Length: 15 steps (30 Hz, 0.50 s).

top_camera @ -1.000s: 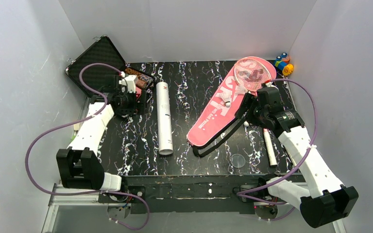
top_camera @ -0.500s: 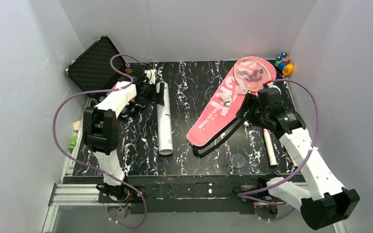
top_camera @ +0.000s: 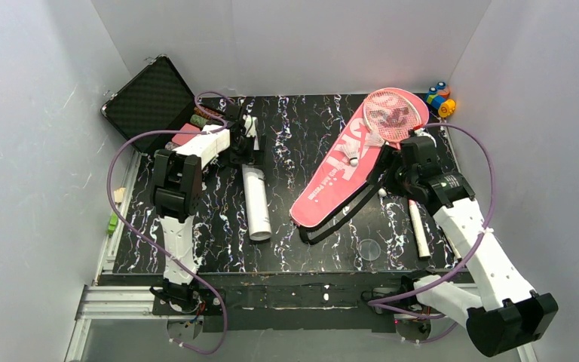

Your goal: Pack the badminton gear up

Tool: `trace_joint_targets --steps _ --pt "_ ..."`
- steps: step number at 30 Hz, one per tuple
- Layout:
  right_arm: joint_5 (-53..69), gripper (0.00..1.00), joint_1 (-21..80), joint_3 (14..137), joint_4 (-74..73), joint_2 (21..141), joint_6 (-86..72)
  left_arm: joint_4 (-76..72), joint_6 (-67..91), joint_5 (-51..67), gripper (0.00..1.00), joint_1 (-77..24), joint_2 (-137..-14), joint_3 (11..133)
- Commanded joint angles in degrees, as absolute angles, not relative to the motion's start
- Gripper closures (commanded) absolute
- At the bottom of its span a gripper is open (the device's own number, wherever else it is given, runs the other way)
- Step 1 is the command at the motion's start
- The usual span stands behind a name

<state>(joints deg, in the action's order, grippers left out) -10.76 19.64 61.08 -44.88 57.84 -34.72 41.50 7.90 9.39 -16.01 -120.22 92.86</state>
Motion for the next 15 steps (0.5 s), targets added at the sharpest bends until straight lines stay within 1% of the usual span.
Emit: trace_joint_targets --steps 1,2,6,7,8,12,15 --pt "-12.11 0.08 19.95 63.58 -42.58 60.83 -34.47 39.07 4.59 9.14 0.02 -17.21 -117.94 92.16" --pt "-12.62 0.08 19.95 64.41 -42.34 62.12 -34.48 38.12 3.61 9.79 0.05 -17.59 -117.23 90.79" --pt "-14.72 0.1 19.58 70.63 -43.72 70.27 -34.38 35.16 -2.38 9.85 0.28 -19.34 -112.4 85.06" --pt "-14.84 0.11 19.41 72.6 -44.15 72.57 -34.42 34.98 -3.75 10.14 0.34 -19.67 -111.28 84.12" --pt "-14.75 0.11 19.17 74.52 -44.54 74.84 -34.58 35.06 -5.02 10.55 0.37 -19.65 -110.23 83.33" --pt "-12.73 0.12 17.22 82.53 -45.36 83.18 -35.4 36.57 -10.3 12.88 0.41 -19.69 -106.46 80.58" --pt "-9.64 0.12 15.27 87.89 -45.66 89.82 -36.53 39.04 -15.87 14.91 0.47 -19.79 -103.67 78.41"
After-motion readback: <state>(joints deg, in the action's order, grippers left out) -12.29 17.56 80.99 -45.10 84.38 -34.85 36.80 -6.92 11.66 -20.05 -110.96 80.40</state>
